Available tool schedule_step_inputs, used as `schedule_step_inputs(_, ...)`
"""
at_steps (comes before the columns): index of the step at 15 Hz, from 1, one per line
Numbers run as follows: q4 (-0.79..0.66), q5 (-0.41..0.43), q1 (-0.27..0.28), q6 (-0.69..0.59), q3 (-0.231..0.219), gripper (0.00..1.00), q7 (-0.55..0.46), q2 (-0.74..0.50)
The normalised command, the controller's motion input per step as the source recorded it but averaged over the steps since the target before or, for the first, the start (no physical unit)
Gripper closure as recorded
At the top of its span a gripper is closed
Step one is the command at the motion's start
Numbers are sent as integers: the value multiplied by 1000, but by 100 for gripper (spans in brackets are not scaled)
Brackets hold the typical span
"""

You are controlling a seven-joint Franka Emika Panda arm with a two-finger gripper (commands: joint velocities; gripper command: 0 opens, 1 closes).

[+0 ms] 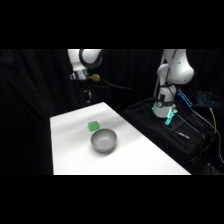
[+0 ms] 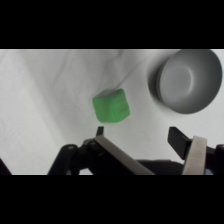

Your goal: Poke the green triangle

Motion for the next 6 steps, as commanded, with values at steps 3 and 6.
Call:
schedule_step_inputs(3,-163,-121,157,-199,-95,0,143,-445)
schedule_step_inputs(6,-81,-120,141,-155,-90,0,112,-293)
